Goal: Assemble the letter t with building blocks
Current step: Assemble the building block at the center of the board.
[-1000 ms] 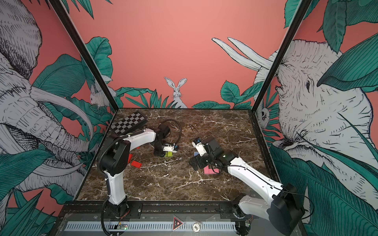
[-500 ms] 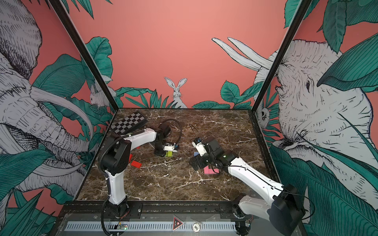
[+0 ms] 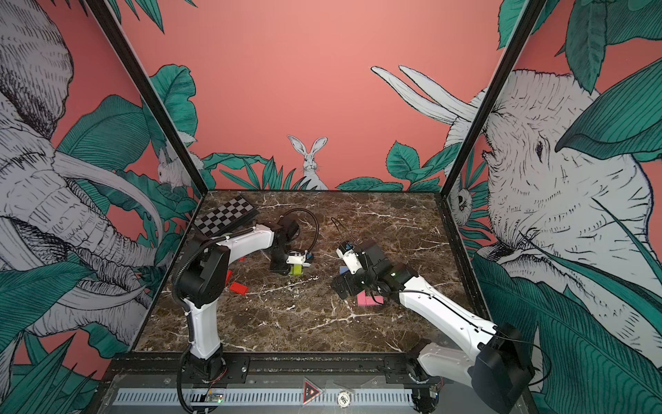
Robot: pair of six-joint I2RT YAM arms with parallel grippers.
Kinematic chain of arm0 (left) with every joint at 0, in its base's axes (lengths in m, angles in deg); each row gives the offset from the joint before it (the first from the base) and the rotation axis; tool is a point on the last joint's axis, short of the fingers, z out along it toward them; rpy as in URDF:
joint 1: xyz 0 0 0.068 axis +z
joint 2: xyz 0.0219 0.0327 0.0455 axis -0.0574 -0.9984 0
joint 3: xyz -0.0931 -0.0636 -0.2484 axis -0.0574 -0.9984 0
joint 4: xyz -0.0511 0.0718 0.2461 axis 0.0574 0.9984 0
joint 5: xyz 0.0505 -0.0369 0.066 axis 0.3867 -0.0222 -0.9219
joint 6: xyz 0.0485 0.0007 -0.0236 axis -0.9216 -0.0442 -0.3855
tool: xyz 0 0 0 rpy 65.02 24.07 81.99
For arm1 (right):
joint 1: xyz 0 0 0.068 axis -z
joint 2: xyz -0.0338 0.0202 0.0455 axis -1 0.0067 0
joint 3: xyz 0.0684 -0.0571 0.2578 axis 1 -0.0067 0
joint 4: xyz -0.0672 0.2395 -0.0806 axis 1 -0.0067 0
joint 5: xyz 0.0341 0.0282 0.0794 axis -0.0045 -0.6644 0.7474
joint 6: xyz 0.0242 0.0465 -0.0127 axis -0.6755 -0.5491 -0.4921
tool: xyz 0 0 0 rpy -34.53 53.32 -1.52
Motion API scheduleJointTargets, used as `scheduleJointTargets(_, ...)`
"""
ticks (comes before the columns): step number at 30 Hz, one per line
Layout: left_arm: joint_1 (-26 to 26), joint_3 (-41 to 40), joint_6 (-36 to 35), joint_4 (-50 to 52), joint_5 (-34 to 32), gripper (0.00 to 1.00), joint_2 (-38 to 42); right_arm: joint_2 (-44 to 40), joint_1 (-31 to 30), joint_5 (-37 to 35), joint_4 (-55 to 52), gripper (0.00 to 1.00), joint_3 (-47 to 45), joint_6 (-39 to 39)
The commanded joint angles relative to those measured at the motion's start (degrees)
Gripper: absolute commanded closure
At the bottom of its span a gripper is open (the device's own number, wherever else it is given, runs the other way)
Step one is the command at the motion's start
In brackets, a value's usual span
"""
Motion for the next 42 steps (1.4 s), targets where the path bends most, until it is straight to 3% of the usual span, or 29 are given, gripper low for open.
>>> scheduleJointTargets(1, -0.2, -0.4, -0.6, 0.2, 0.1, 0.56, -1.4, -0.6, 0.0, -0.2, 0.0, 0.01, -0.6, 0.4)
scheduleJointTargets(30, -0.9, 0.6, 0.7, 0.8, 0.8, 0.58, -2.2, -0.6, 0.0, -0.1, 0.1, 0.02, -1.3, 0.4)
scheduleJointTargets(42, -1.0, 0.5, 0.9, 1.0, 1.5, 0.64, -2.3, -0.6, 0.2, -0.1, 0.0, 0.01, -1.5, 0.4)
